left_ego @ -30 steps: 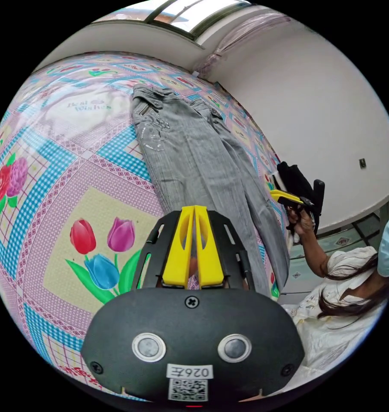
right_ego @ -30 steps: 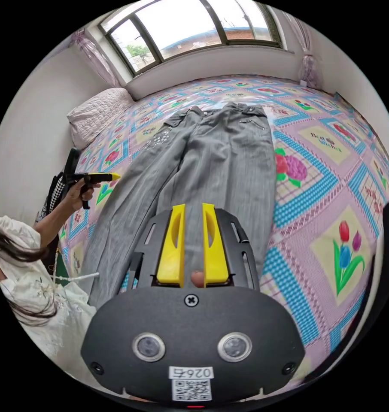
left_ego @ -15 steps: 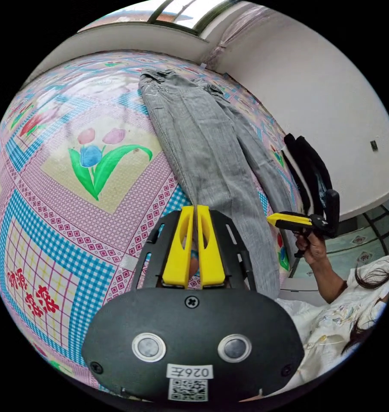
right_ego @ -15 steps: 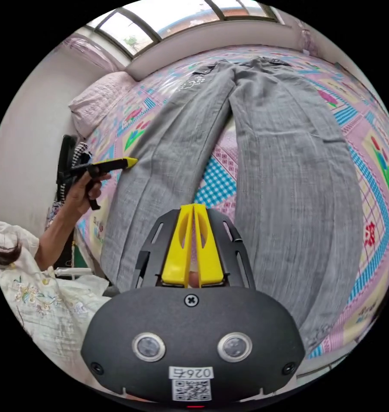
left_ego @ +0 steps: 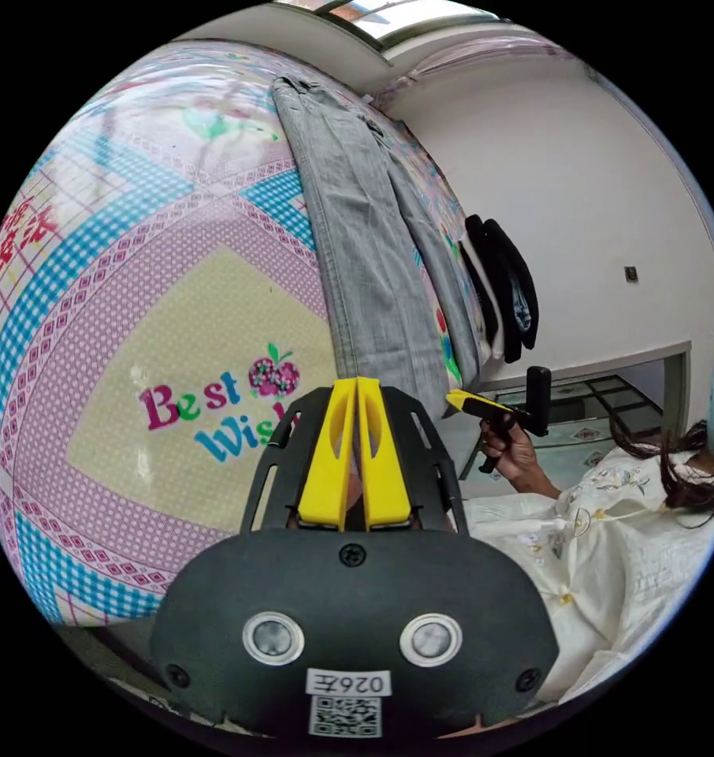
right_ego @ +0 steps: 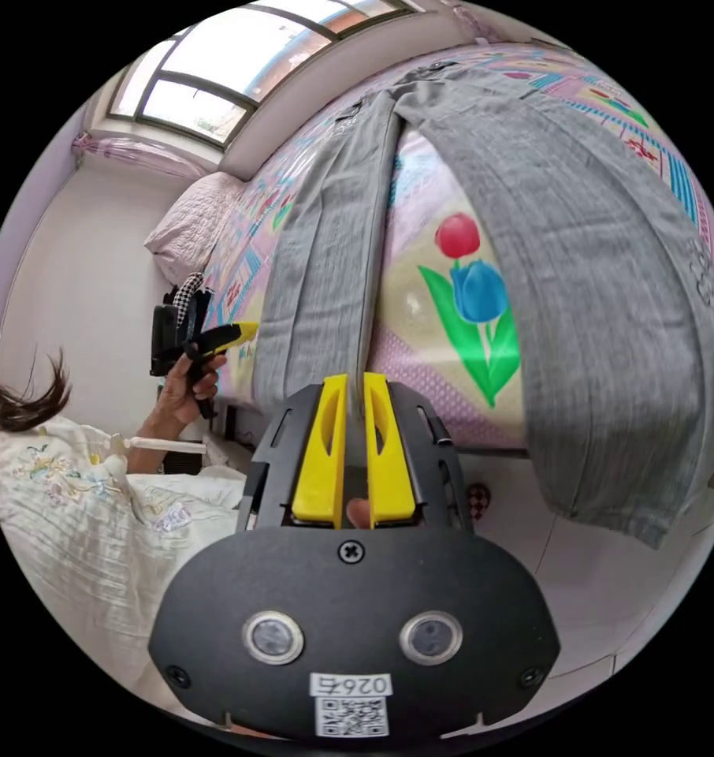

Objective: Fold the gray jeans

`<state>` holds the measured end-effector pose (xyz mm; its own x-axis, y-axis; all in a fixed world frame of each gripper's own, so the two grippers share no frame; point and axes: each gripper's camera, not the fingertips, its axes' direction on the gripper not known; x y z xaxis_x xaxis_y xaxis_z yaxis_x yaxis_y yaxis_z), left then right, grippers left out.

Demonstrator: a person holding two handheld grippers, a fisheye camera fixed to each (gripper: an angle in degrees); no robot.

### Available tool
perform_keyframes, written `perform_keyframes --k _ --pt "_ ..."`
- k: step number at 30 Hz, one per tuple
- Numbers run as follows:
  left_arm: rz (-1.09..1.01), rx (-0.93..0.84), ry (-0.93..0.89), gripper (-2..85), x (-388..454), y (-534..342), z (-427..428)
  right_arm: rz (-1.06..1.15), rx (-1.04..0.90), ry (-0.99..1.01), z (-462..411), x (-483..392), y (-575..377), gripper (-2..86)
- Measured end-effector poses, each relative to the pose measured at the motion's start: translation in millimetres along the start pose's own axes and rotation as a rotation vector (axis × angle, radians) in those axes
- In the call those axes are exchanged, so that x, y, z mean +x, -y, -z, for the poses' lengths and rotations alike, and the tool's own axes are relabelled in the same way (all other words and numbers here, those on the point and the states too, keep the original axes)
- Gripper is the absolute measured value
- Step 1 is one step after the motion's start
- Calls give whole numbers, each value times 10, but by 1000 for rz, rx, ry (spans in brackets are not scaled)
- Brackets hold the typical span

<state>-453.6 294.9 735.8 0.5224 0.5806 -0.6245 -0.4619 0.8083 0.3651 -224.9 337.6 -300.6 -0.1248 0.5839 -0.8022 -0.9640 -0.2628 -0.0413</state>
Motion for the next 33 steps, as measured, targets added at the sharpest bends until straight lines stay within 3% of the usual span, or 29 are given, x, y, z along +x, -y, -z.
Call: perform_keyframes --k 5,12,18,25,33 --pt "87 184 35 -8 74 -713 9 15 -18 27 126 265 -301 -6" --pt "77 128 91 39 286 -1150 7 -21 -6 24 435 642 -1026 1" --pt "91 56 42 -5 289 -1194 32 -74 -23 115 66 684 -1432 29" --pt "-56 7 33 -10 364 -1066 451 37 43 56 -623 -119 -1377 -4" --pt "-92 103 -113 -10 -75 -949 1288 126 180 -169 -1350 -1334 -1291 -11"
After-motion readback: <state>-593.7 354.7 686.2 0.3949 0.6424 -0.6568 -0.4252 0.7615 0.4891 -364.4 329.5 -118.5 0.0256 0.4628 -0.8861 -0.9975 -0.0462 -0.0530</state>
